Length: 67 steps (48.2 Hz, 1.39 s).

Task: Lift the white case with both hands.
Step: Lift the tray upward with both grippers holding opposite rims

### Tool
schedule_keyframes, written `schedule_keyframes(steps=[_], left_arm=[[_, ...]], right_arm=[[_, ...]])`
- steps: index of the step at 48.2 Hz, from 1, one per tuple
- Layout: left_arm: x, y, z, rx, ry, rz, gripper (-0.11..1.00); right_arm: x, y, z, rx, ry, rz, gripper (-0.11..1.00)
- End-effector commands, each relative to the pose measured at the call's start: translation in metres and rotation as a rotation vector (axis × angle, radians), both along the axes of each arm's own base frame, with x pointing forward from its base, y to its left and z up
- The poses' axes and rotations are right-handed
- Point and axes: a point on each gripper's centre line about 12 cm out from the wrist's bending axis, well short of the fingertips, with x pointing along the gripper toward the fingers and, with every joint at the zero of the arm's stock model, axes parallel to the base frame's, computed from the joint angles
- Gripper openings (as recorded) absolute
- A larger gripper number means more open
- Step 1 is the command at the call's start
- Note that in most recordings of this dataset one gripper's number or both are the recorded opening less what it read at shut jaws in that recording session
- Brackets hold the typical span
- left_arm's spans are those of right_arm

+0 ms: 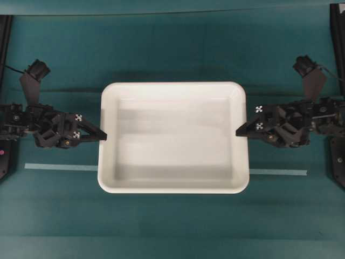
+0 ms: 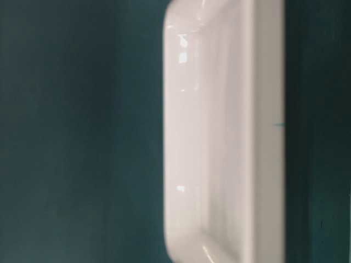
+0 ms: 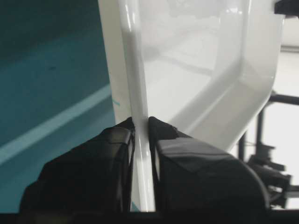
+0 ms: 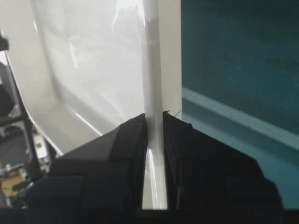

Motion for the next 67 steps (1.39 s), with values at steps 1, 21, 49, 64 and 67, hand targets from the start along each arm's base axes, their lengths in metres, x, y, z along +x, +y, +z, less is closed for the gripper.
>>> schedule_keyframes(steps=[1, 21, 49, 64, 67], left_arm=[[0.005, 0.0, 0.021, 0.003, -0.043, -0.003, 0.08], [0.008, 0.0, 0.074, 0.003, -0.132, 0.0, 0.06], [0.016, -0.011, 0.12, -0.074, -0.236, -0.011, 0.06], [0.02, -0.011, 0.154, -0.061, -0.28, -0.016, 0.07], [0.02, -0.011, 0.163, -0.059, -0.292, -0.016, 0.06]], right_arm=[[0.006, 0.0, 0.017, -0.003, -0.026, 0.009, 0.11], [0.001, 0.004, 0.058, 0.018, -0.071, 0.035, 0.11], [-0.014, 0.008, 0.13, 0.046, -0.171, 0.055, 0.11], [-0.012, 0.01, 0.161, 0.043, -0.201, 0.073, 0.11], [-0.012, 0.011, 0.167, 0.042, -0.209, 0.079, 0.11]])
